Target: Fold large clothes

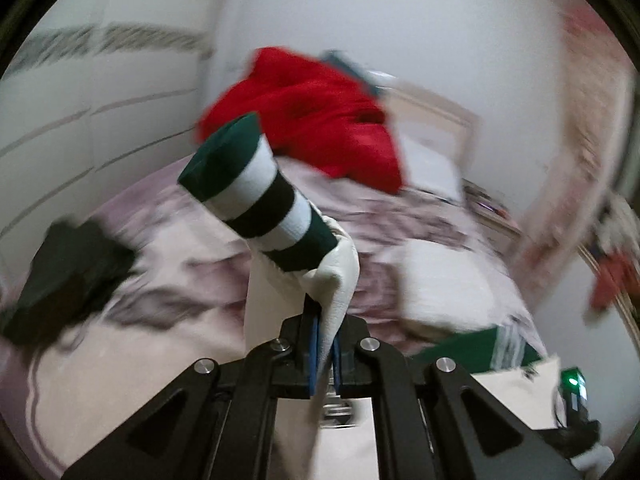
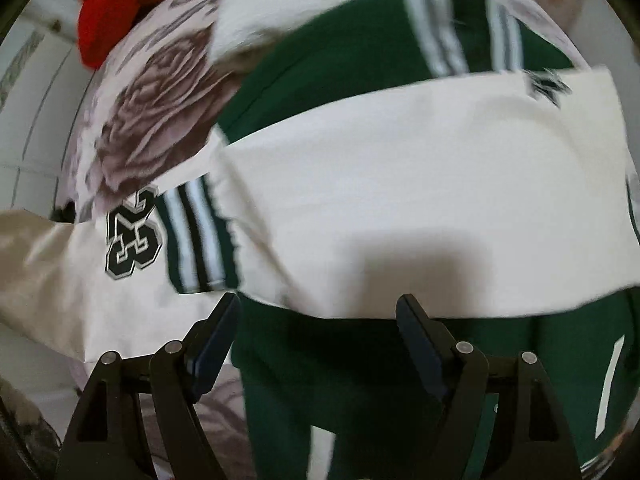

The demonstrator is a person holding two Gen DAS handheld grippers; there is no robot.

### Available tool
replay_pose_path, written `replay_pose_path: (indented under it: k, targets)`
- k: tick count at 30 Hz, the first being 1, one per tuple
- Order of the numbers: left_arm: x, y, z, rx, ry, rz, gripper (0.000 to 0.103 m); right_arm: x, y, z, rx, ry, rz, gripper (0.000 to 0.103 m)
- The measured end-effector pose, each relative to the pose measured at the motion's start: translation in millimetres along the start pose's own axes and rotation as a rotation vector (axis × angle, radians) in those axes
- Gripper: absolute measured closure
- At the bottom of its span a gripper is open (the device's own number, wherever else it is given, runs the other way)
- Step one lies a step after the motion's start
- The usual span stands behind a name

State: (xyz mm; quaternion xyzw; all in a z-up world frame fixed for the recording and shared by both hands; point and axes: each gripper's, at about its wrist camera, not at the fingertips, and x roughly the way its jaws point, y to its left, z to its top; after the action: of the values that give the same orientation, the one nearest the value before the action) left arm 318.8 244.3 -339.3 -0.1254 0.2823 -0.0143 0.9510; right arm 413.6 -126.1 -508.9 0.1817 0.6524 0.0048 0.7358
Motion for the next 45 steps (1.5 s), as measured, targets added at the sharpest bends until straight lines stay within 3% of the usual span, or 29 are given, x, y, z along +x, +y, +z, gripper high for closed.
replay_pose_path:
  k: [5,10,14,18,20,23,25,27,29,35,40,43,45]
  targets:
    - [28,-153,-9,0.199,0.072,-0.204,0.1,-33,-103,-5,0.131,-0.012,0.013,0.022]
    - [74,-320,-70,0.385,0.237,-0.383,0.1,-63,-216,-12,0.254,-0.03,-0.029,0.022]
    - [114,-417,-133,0.511,0.394,-0.421,0.1,-79,-308,-19,0.35,-0.028,-0.054,0.022]
    - [153,-468,-199,0.592,0.566,-0.361,0.097,-87,-363,-18,0.373,-0.016,-0.047,0.022]
    - [164,-470,-214,0.592,0.616,-0.331,0.097,-90,-383,-13,0.377,-0.013,-0.001,0.022]
    - [158,-468,-211,0.562,0.591,-0.308,0.094,-93,-400,0,0.393,-0.018,0.115,0.022]
    - [154,-463,-204,0.541,0.594,-0.297,0.084,-94,-406,4,0.414,-0.033,0.218,0.022]
    - [157,-465,-201,0.516,0.612,-0.279,0.045,-94,-406,14,0.432,-0.041,0.325,0.022]
    - [162,-454,-195,0.453,0.628,-0.263,0.024,-93,-401,32,0.438,-0.05,0.429,0.022]
    - [136,-399,-166,0.32,0.561,-0.184,0.022,-66,-370,77,0.401,0.003,0.547,0.022]
    - [106,-341,-147,0.223,0.533,-0.125,0.022,-25,-346,102,0.432,0.104,0.615,0.022]
    - [102,-308,-145,0.226,0.515,0.011,0.022,-14,-335,107,0.408,0.119,0.579,0.022]
    - [110,-286,-150,0.228,0.522,0.109,0.022,0,-326,107,0.392,0.172,0.512,0.021]
